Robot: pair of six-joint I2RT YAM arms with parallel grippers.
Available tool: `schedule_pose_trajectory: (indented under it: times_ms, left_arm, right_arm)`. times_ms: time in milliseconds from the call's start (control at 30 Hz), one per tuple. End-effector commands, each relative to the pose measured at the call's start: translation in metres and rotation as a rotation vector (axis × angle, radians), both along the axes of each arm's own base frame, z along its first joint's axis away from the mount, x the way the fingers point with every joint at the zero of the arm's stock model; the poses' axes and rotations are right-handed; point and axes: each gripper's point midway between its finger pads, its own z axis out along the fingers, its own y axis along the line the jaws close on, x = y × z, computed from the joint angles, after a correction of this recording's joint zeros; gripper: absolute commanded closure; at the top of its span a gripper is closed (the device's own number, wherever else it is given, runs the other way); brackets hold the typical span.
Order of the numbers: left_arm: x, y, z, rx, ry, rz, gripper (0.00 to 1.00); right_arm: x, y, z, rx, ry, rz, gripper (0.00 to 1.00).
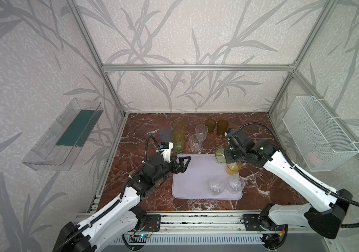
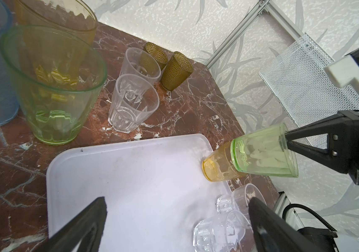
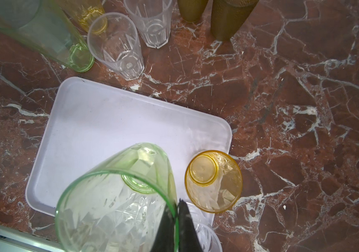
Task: Place the glasses into the tray
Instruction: Place the glass on the tray.
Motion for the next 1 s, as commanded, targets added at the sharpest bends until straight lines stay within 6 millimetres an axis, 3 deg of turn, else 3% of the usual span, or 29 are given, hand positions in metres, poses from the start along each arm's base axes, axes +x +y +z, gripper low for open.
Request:
schedule_pose_trajectory:
  times_ms: [0,233,567,967]
  left_arm:
    - [0.002,-0.002,0.005,-0.039,-0.028,0.003,0.01]
    - [0.006,-0.012,0.015,-0.051,-0.063,-0.036,0.01]
    - [0.020,-0.024,-0.002,-0.078,0.015,-0.028,0.01]
    - [0.027,-0.010,-0.003,-0.030,0.006,0.050,0.01]
  right_arm:
    - [0.010,0.004,0.001,-0.032,-0.027,0.010,1.00]
    - [0.022,0.018,-0.015,-0.059,0.001,0.035,1.00]
    - [0.024,0.030,-0.047,-0.085,0.066,0.058,1.00]
    - [0.015,0.024,-0.084,-0.152,0.136,0.037,1.00]
